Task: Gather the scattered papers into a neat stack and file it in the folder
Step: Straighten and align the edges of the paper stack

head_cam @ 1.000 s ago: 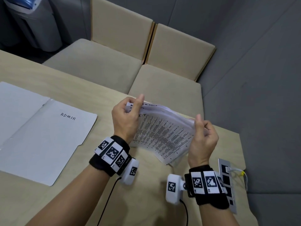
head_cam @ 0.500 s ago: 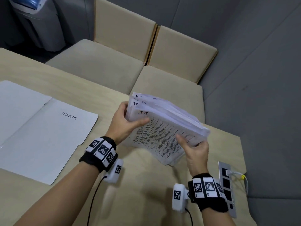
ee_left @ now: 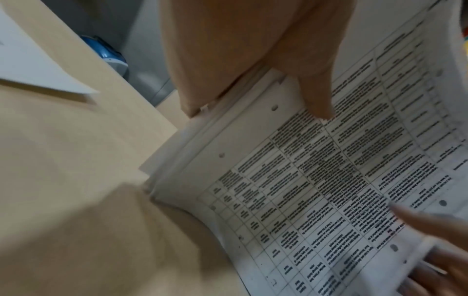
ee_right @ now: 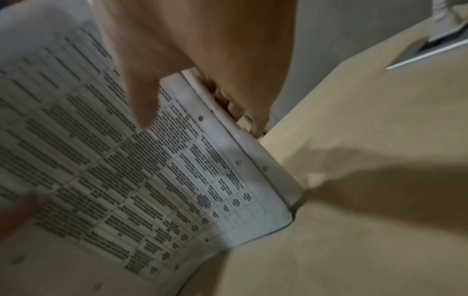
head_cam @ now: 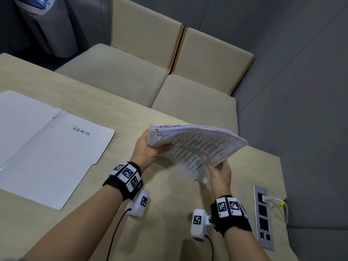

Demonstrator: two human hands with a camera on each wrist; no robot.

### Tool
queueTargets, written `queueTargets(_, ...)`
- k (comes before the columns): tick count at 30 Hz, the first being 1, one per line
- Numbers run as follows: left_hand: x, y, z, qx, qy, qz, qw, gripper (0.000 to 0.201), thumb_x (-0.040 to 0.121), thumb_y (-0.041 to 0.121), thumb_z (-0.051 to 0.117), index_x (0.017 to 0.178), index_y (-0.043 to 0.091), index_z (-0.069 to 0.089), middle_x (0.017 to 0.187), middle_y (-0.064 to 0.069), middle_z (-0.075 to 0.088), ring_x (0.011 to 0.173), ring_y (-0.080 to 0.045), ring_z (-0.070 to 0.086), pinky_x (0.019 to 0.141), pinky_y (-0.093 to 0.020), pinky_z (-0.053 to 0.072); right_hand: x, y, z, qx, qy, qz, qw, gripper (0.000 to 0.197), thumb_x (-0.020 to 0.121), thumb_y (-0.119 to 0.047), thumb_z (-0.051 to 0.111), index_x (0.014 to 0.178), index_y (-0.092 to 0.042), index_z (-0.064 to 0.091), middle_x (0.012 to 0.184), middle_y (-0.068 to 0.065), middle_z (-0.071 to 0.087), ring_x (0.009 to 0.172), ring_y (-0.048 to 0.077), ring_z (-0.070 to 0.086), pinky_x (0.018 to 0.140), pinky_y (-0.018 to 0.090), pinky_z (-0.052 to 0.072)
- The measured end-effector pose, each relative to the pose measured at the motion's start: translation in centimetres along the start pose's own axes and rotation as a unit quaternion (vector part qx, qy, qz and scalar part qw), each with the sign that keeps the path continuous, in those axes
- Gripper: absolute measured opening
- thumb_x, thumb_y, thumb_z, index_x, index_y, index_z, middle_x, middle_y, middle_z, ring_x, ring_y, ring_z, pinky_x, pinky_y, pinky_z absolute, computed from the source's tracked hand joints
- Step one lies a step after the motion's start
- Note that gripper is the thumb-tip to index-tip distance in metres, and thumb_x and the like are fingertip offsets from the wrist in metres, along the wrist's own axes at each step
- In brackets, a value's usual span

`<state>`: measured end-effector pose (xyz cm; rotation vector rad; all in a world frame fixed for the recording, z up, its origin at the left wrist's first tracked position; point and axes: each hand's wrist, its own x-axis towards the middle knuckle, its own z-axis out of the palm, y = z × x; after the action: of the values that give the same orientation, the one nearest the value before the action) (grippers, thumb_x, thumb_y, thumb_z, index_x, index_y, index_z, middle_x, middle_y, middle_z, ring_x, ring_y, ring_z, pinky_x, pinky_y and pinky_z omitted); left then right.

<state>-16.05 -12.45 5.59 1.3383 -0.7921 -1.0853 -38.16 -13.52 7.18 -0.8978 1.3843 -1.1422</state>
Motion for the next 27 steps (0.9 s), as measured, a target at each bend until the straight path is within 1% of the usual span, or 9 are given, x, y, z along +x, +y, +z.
queueTargets(2, 0.1, -0.5, 0.4, -0.018, 0.031, -0.008, 0.999, 0.052, 0.067, 0.008, 0.088, 0.114, 0.004, 0.066, 0.108, -0.011, 0.075, 0.095, -0.024, 0.072, 0.078, -0.032, 0.06, 0.7, 1.3, -0.2, -0.021, 0.018, 0.015, 1.0, 0.041, 0.087, 0.009, 0.066, 0.12, -0.013, 0.06, 0.11, -0.002, 0.07, 0.102, 0.008, 0.07, 0.083, 0.021, 0.057)
queueTargets(4, 0.5, -1.0, 0.6, -0.042, 0.056, -0.022, 0.997, 0.037, 0.069, 0.006, 0.086, 0.103, 0.007, 0.072, 0.102, -0.015, 0.075, 0.085, -0.022, 0.069, 0.079, -0.037, 0.059, 1.1, 2.6, -0.2, -0.022, 0.026, 0.041, 0.999, 0.047, 0.083, 0.012, 0.052, 0.116, -0.019, 0.061, 0.112, 0.003, 0.072, 0.113, 0.024, 0.066, 0.095, 0.039, 0.055)
queueTargets(7, 1.1, -1.6, 1.5, -0.013, 0.035, -0.029, 0.999, 0.021, 0.077, -0.003, 0.077, 0.082, 0.017, 0.077, 0.082, -0.007, 0.075, 0.079, -0.023, 0.065, 0.074, -0.038, 0.055, 1.5, 4.2, 0.4, -0.005, -0.019, 0.087, 0.996, 0.066, 0.067, 0.005, 0.049, 0.12, -0.031, 0.063, 0.123, 0.008, 0.071, 0.118, 0.034, 0.063, 0.101, 0.055, 0.051)
queueTargets(10, 1.4, -1.5, 2.3, -0.03, 0.024, -0.034, 0.999, 0.011, 0.076, -0.007, 0.077, 0.085, -0.001, 0.075, 0.079, -0.01, 0.072, 0.075, -0.022, 0.065, 0.068, -0.036, 0.054, 2.2, 5.6, 0.4, -0.004, -0.03, 0.1, 0.995, 0.071, 0.061, 0.001, 0.052, 0.117, -0.042, 0.062, 0.124, 0.009, 0.069, 0.12, 0.037, 0.062, 0.102, 0.062, 0.048)
queueTargets(13, 1.0, 0.3, 1.5, -0.094, 0.01, -0.048, 0.994, 0.034, 0.071, 0.004, 0.082, 0.099, -0.011, 0.071, 0.087, -0.015, 0.076, 0.074, -0.023, 0.073, 0.066, -0.033, 0.061, 1.8, 4.5, -0.2, -0.003, 0.008, 0.089, 0.996, 0.062, 0.077, -0.002, 0.064, 0.12, -0.047, 0.059, 0.123, 0.001, 0.071, 0.117, 0.029, 0.065, 0.102, 0.051, 0.051)
queueTargets(16, 0.7, 0.7, 0.6, -0.115, -0.031, -0.056, 0.991, 0.046, 0.068, 0.011, 0.084, 0.109, -0.005, 0.068, 0.1, -0.016, 0.076, 0.087, -0.029, 0.075, 0.073, -0.041, 0.062, 2.0, 3.3, -0.2, -0.023, -0.02, 0.057, 0.998, 0.044, 0.092, -0.007, 0.067, 0.133, -0.02, 0.058, 0.123, 0.003, 0.073, 0.109, 0.021, 0.071, 0.097, 0.042, 0.055)
queueTargets(20, 0.8, 0.4, 1.5, -0.086, 0.03, -0.043, 0.995, 0.026, 0.072, 0.006, 0.083, 0.095, -0.002, 0.074, 0.094, -0.016, 0.077, 0.082, -0.022, 0.073, 0.08, -0.042, 0.06, 2.3, 2.6, 0.8, -0.041, 0.001, 0.004, 0.999, 0.028, 0.098, -0.013, 0.062, 0.125, -0.02, 0.063, 0.119, 0.002, 0.075, 0.108, 0.02, 0.072, 0.094, 0.04, 0.057)
queueTargets(24, 0.9, 1.0, 1.4, -0.115, 0.062, -0.022, 0.991, 0.015, 0.074, 0.006, 0.082, 0.088, 0.008, 0.076, 0.087, -0.009, 0.078, 0.078, -0.022, 0.073, 0.073, -0.037, 0.062, 2.0, 2.9, 0.7, -0.031, 0.011, 0.002, 0.999, 0.032, 0.09, -0.02, 0.073, 0.119, -0.029, 0.063, 0.114, -0.008, 0.075, 0.108, 0.014, 0.071, 0.096, 0.036, 0.055)
queueTargets(27, 0.6, 1.2, 1.2, -0.115, 0.055, -0.029, 0.991, 0.013, 0.08, 0.008, 0.077, 0.091, 0.001, 0.075, 0.08, -0.006, 0.078, 0.071, -0.018, 0.073, 0.062, -0.031, 0.06, 1.6, 4.9, -0.5, -0.042, -0.007, 0.061, 0.997, 0.063, 0.068, -0.034, 0.092, 0.123, -0.031, 0.062, 0.12, -0.002, 0.075, 0.115, 0.023, 0.069, 0.104, 0.05, 0.051)
